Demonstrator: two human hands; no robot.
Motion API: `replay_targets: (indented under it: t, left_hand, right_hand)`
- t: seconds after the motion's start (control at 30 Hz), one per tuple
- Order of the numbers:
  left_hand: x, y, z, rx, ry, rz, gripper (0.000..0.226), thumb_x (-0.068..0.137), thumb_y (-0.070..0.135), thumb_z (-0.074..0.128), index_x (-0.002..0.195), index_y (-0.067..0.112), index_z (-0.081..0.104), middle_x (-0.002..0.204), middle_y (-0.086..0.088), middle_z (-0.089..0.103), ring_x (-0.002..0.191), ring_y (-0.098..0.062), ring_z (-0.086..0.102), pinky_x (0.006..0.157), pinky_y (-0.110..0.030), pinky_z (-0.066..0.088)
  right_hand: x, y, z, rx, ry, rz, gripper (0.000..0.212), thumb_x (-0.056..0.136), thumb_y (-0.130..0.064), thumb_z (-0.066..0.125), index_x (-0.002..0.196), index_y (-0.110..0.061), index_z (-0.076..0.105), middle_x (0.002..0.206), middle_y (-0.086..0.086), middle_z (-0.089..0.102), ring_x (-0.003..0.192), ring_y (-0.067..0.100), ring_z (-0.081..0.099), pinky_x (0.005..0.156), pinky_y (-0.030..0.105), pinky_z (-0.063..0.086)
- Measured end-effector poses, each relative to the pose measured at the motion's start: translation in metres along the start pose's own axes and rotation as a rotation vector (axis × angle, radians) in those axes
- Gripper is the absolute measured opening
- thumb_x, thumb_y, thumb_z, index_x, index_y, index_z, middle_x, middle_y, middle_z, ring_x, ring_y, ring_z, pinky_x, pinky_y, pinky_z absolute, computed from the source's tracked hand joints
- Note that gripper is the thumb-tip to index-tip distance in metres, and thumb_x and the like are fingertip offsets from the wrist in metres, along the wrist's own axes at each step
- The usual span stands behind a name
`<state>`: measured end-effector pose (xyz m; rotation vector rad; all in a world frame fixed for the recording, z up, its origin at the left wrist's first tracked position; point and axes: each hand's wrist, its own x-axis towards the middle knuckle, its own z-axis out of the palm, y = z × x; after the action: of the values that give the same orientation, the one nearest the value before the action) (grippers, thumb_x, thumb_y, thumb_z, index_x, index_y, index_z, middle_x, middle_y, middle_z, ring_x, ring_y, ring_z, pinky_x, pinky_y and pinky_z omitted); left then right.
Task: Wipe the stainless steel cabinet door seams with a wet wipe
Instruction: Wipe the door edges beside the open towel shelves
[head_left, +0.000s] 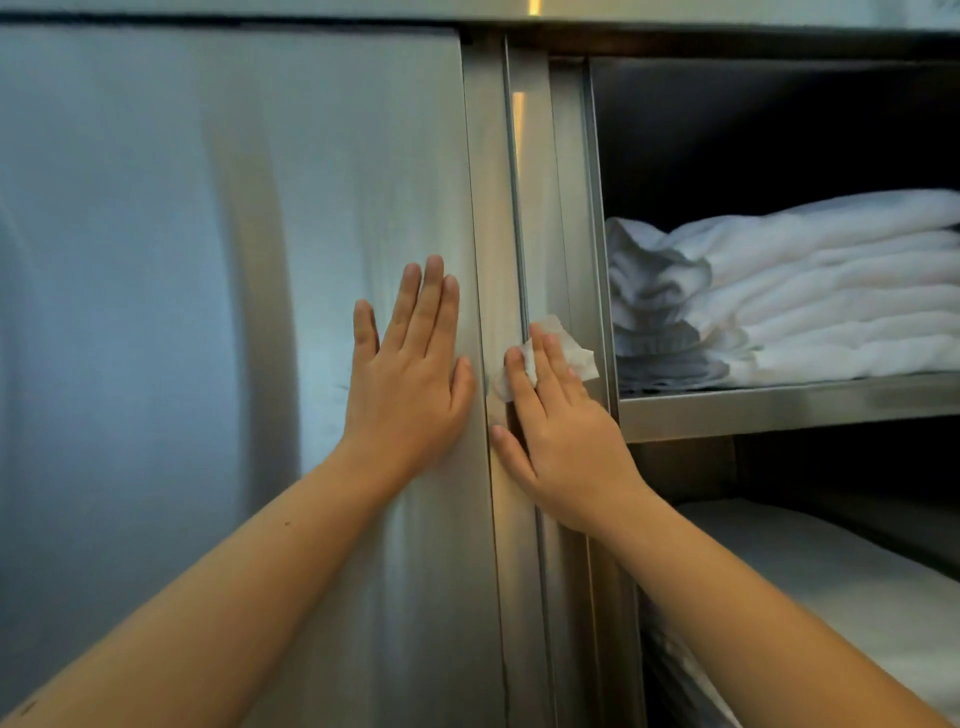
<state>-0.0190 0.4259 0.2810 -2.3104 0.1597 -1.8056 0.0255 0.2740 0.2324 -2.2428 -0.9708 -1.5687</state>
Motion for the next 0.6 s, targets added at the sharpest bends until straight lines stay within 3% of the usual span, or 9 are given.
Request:
replay_targets:
  t: [0.23, 0.6]
  left_hand:
    - [0.018, -0.012, -0.003, 0.019, 0.036, -0.013, 0.061, 0.090, 0.039, 0.011, 0.143, 0.016, -0.007, 0.154, 0.000, -0.010, 0.142, -0.014, -0.011, 0.106, -0.034, -0.024]
    - [0.078, -0.026, -0.011, 0.030, 0.089, 0.018, 0.061, 0.094, 0.037, 0.020, 0.147, 0.014, -0.002, 0.149, 0.005, -0.016, 0.141, -0.010, -0.011, 0.110, -0.041, -0.008]
  right_hand:
    - [0.045, 0.007, -0.014, 0.003, 0.023, 0.025, 0.067, 0.097, -0.041, 0.033, 0.148, -0.007, 0.005, 0.155, 0.014, -0.008, 0.142, 0.021, -0.013, 0.114, 0.038, 0.016]
    - [0.120, 0.021, -0.047, -0.054, 0.040, 0.029, 0.065, 0.099, -0.042, 0.029, 0.149, -0.009, 0.004, 0.156, 0.012, -0.008, 0.144, 0.021, -0.008, 0.114, 0.032, 0.004]
